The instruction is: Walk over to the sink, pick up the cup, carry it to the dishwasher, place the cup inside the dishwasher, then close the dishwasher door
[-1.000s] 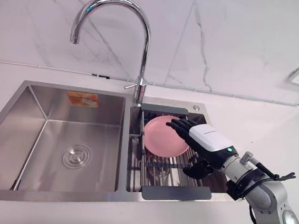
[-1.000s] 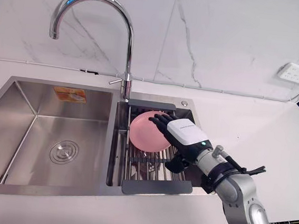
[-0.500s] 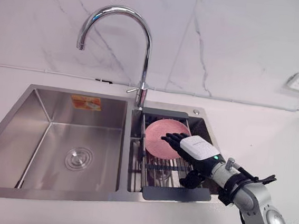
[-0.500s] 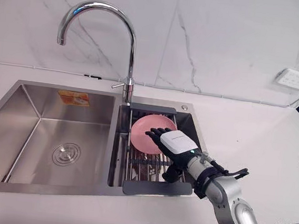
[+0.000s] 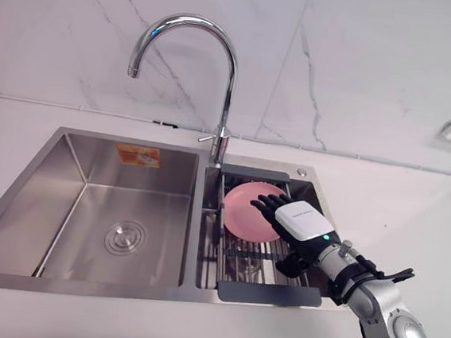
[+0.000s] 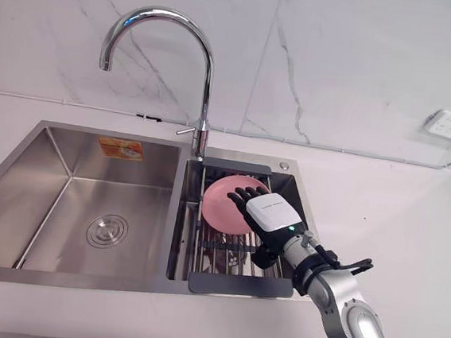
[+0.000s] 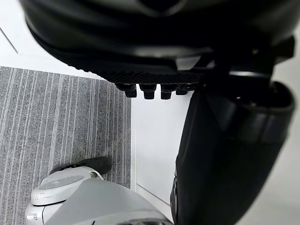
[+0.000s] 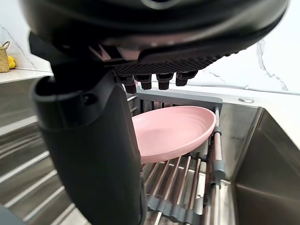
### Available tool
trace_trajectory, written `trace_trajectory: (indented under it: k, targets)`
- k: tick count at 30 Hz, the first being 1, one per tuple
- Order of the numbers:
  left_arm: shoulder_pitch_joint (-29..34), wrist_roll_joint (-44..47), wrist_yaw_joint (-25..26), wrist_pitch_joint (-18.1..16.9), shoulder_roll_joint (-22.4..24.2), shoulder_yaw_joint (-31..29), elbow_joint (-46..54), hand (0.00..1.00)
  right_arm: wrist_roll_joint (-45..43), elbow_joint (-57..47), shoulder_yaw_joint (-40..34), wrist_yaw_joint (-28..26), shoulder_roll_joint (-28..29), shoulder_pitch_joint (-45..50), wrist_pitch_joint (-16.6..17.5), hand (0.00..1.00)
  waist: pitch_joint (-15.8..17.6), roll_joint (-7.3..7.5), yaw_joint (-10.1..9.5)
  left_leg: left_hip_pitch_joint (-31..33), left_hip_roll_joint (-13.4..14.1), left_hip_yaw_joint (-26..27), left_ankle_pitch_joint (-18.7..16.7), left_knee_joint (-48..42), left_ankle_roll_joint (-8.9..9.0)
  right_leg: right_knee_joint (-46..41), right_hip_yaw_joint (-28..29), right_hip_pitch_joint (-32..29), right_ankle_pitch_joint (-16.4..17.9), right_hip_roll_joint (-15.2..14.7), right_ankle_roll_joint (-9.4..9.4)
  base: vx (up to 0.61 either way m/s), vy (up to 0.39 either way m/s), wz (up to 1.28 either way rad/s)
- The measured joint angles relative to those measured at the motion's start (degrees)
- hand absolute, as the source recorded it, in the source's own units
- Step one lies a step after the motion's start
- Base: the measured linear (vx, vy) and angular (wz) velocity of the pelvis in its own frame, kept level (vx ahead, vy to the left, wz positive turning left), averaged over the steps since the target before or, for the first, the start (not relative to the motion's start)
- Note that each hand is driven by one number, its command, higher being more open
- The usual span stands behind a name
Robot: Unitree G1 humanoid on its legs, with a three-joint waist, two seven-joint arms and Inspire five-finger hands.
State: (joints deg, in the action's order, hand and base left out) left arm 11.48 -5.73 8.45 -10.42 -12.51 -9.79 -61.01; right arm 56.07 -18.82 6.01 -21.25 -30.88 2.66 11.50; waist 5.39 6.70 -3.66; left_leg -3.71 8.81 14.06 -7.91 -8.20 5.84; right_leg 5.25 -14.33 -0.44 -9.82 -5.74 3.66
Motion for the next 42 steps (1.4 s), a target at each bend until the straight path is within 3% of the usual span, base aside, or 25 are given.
trace_trajectory:
  k: [6,27,42]
  targets:
    - [0.13,0.00,0.00,0.12,0.99,0.19,0.05,1.00,2.17,1.31,0.66,0.18,0.00,-1.31,-0.13,1.00,-0.60,-0.91,-0.11,0.17,-0.10,-0.01,0.25,0.43,0.02,0.00,-0.08,-0.37,-0.05,-0.02,-0.07,0.00,0.000,0.00]
    - [0.15,0.02,0.01,0.24,1.19,2.28,1.53,1.00,4.90,6.99,2.35,0.75,0.01,-4.77,-1.44,1.00,-0.68,-1.33,-0.33,0.66,-0.60,-1.14,1.31,1.83,-0.17,0.01,-1.33,-0.72,-0.05,-0.45,-0.06,-0.01,0.003,0.02]
    - [0.85,0.03,0.02,0.22,1.84,4.74,3.32,1.00,7.06,10.88,4.60,1.76,0.08,-4.82,-1.97,1.00,-0.65,-3.19,-0.15,-0.14,-1.50,-2.33,3.34,5.05,-0.21,0.02,-2.80,-0.68,0.04,-1.15,0.07,-0.01,0.004,0.04]
